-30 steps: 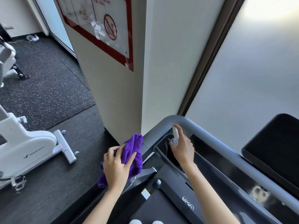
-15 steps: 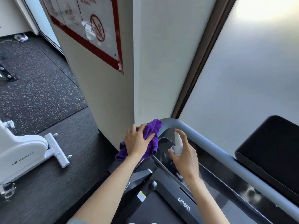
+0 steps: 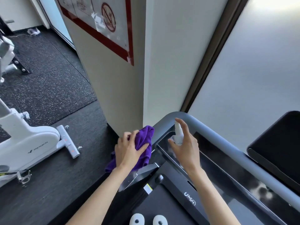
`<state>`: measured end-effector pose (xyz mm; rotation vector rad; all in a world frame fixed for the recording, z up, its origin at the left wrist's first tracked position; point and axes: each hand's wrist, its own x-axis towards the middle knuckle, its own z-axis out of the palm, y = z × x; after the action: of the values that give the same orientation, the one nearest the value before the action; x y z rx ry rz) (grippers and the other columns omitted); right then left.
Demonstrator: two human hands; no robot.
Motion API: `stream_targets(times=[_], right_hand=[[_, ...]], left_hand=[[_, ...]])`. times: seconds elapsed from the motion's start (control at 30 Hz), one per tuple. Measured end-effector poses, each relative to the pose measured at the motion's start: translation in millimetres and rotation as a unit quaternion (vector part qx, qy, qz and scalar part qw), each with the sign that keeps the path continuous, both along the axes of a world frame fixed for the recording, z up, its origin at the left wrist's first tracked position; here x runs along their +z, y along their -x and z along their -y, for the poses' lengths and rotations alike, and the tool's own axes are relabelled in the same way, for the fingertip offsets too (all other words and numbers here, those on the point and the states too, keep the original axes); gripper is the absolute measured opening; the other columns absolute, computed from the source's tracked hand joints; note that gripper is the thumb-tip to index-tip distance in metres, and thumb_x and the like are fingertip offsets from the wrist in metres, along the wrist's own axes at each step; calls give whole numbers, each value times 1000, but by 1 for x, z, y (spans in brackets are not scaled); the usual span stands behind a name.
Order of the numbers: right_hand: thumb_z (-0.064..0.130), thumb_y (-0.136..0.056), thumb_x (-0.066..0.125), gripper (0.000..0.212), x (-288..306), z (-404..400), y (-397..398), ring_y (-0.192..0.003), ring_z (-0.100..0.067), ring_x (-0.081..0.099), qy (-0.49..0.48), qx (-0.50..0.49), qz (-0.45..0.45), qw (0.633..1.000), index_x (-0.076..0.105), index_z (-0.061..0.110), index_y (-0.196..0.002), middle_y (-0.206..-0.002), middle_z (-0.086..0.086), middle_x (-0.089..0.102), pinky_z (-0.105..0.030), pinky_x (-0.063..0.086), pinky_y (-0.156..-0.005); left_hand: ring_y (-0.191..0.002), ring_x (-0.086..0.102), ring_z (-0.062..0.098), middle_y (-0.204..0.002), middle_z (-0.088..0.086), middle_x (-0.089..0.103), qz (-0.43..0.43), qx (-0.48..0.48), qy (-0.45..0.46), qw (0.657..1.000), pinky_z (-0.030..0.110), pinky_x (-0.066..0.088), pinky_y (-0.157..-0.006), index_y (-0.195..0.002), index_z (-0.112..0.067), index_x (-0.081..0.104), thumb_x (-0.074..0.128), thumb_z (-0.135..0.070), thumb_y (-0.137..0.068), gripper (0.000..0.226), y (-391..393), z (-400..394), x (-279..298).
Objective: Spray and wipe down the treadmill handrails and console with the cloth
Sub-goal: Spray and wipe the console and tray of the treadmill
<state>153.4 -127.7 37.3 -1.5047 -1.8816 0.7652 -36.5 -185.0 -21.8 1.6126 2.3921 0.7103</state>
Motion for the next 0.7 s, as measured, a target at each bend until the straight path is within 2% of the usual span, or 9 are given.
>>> stream_targets(times=[0.1, 0.2, 0.27, 0.5, 0.6, 0.7], right_hand=[[16, -83, 68, 72, 0, 2, -11, -70, -13, 59, -13, -28, 2, 1000, 32, 55, -131, -84, 8, 63, -31, 51, -62], [16, -82, 68, 72, -1, 4, -20, -72, -13, 59, -17, -46, 12, 999, 32, 54, -131, -85, 7, 65, -29, 47, -62], [16, -82, 68, 72, -1, 5, -22, -72, -15, 59, -14, -44, 24, 999, 32, 53, -132, -85, 6, 64, -31, 49, -63], [14, -83, 69, 70, -4, 2, -13, -70, -17, 59, -3, -32, 21, 999, 34, 49, -134, -86, 5, 64, -37, 54, -63], [15, -83, 69, 70, -6, -1, -13, -71, -17, 58, -1, -36, 29, 999, 35, 50, -134, -86, 6, 63, -36, 53, -64], [15, -83, 68, 70, -6, -4, -17, -74, -20, 58, 1, -46, 51, 998, 34, 48, -136, -91, 6, 63, -36, 52, -66]], left_hand=[[-99, 53, 30, -119, 7, 51, -22, -26, 31, 999, 39, 43, -77, -132, -22, 46, 53, -61, -87, 60, -25, -56, 3], [-106, 56, 33, -121, 9, 54, 56, -20, 70, 996, 40, 44, -83, -131, -22, 45, 50, -59, -91, 55, -36, -91, 11], [-103, 57, 34, -116, 8, 57, 81, -28, 66, 994, 39, 44, -81, -127, -20, 49, 49, -56, -92, 50, -32, -84, 12], [-92, 56, 34, -103, 7, 58, 43, -4, -6, 999, 43, 49, -72, -108, -11, 59, 62, -50, -87, 44, 9, 14, -1], [-89, 56, 34, -101, 8, 58, 14, 14, 1, 1000, 41, 48, -69, -109, -12, 59, 60, -52, -87, 47, 3, 2, 1], [-93, 55, 31, -107, 8, 56, -12, -18, 33, 999, 38, 42, -73, -117, -13, 53, 49, -58, -90, 53, -21, -52, 8]])
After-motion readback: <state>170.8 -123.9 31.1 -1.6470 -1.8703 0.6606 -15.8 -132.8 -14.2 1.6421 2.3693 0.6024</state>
